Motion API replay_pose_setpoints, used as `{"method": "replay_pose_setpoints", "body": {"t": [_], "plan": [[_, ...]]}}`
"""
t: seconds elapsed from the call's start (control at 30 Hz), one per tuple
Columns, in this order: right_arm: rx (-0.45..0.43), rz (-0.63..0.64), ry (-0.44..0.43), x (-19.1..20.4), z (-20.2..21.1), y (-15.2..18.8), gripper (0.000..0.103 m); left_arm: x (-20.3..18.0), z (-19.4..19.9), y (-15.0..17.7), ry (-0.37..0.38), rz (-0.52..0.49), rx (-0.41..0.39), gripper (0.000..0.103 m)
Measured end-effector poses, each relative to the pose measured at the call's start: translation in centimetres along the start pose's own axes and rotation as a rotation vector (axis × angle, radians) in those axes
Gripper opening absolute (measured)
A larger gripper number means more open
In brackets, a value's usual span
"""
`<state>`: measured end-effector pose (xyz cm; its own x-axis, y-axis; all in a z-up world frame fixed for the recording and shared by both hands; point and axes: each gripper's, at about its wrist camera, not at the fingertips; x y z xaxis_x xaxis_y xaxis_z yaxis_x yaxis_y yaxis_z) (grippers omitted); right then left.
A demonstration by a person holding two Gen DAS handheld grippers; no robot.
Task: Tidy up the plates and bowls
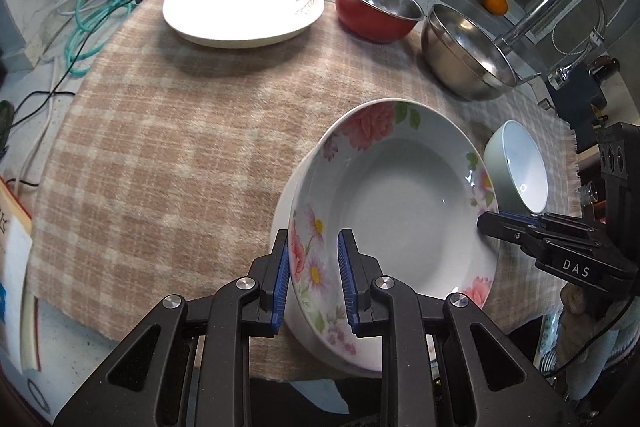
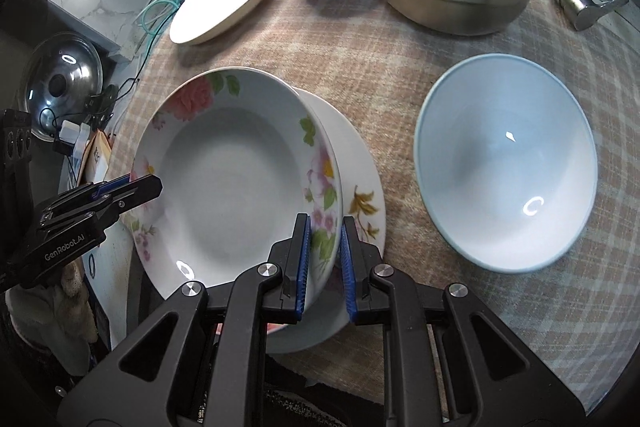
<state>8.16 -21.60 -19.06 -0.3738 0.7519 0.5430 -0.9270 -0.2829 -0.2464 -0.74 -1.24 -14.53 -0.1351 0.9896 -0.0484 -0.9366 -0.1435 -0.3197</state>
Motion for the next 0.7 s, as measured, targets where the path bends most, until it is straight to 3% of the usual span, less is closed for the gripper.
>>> {"method": "replay_pose_setpoints", "body": {"t": [0.7], "plan": [[0.014, 0.037, 0.044, -0.5, -0.3, 0.6, 0.015, -1.6, -1.2, 1.1, -0.071, -0.029, -0.002, 0.021]]}}
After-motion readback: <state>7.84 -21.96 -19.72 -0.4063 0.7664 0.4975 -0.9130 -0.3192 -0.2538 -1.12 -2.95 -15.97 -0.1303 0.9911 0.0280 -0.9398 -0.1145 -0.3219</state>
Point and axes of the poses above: each gripper's, at about its wrist camera, not at the fingertips, and z roughly against the way its jaws point, x to its left, y to its underside, and after that the axes turned 12 degrees about -y, right-handed
